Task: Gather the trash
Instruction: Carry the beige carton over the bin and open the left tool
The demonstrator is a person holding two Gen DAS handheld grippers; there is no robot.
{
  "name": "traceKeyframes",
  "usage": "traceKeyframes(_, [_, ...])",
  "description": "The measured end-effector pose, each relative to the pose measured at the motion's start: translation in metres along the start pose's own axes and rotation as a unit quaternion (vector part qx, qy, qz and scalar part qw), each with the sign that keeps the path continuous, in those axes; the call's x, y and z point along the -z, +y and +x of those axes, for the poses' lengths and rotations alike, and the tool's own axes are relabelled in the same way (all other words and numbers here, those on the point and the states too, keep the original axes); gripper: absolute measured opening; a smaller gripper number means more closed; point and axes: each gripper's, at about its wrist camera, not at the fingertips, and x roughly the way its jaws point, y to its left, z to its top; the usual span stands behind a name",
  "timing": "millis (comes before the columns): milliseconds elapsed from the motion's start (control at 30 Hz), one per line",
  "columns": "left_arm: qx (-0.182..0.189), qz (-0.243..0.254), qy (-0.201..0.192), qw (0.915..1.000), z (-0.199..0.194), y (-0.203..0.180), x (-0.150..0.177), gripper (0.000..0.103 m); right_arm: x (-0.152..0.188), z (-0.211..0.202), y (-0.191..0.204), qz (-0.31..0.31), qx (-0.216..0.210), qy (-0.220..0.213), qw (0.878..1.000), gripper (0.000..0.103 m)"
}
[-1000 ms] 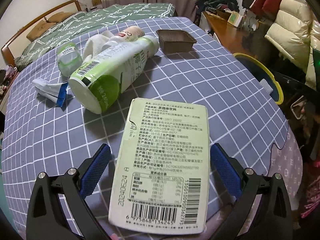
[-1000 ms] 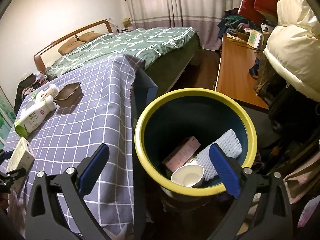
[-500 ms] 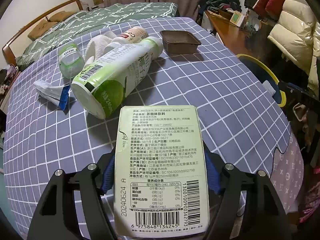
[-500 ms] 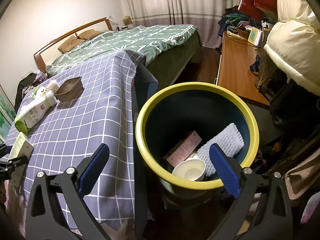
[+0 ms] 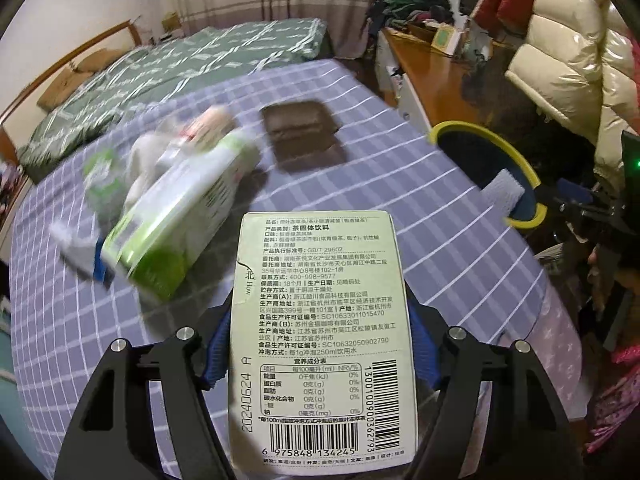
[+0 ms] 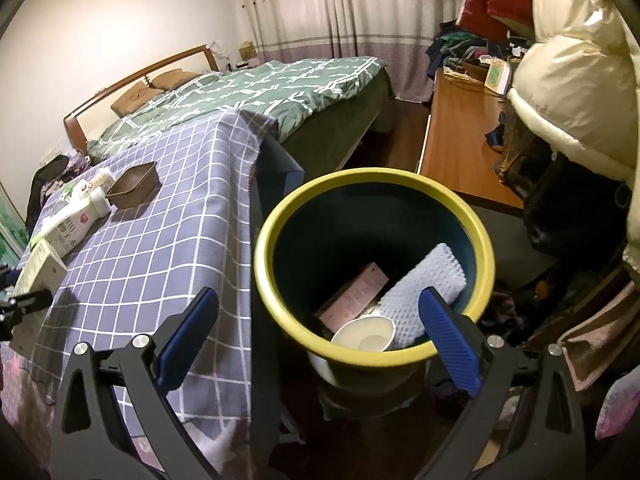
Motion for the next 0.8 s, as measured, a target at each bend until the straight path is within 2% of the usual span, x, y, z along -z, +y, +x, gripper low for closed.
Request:
traceKeyframes(367, [0.037,0.082,-0.010,0.9959,0.026,-0.089,-0.075,0.071,0.012,-0.015,-0.050,0.033,0.034,-0.012,0.999,0.095])
traceKeyframes(667, [0.088,0.148,-0.006,0.9850,0.069,-0.183,-0.137,0.071,0.025,-0.032,-0.088,0.066,0.060,-0.014,0.996,0.095])
traceKeyframes(800, [0.101,0.164,-0.002,0.9813,0.094,-0.214,-0.152,0.071,0.032,-0.032,-0.099,0.075,0.068,-0.007,0.995,0.095])
